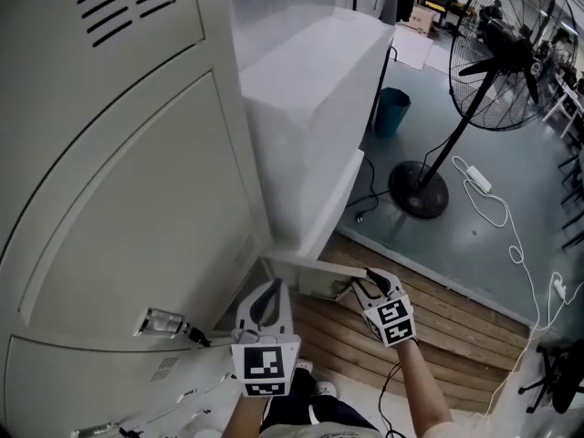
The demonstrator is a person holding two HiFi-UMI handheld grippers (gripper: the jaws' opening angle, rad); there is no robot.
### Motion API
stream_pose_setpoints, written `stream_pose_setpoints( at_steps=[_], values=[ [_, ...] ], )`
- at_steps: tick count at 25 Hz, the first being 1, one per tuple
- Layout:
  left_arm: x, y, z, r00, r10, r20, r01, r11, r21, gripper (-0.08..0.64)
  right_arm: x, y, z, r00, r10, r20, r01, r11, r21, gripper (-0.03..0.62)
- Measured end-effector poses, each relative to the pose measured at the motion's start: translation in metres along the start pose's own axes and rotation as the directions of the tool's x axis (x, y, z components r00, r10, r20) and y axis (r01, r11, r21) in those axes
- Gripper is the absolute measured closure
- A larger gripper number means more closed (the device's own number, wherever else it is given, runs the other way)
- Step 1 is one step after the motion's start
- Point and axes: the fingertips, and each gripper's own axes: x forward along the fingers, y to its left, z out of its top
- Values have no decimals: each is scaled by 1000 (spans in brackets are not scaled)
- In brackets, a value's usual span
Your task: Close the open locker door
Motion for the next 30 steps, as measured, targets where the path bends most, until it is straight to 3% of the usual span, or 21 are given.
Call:
stream_pose_setpoints(
  at_steps=[10,19,25,30],
  values=[
    [-14,-3,-3,999,35,-8,-35,999,-8,558,-13,15,-7,1000,20,9,-20,1000,-7,482],
    [-49,-15,-4,996,89,8,-89,996,-22,558,-37,55,-16,994,107,22,-106,994,-39,489],
    [-91,-18,-10,986,164,15,-163,986,-38,558,-54,91,-23,983,182,27,-179,981,-73,492],
    [-135,-13,-17,965,261,20,-259,964,-63,558,-62,121,-22,971,237,31,-232,965,-120,491]
  ],
)
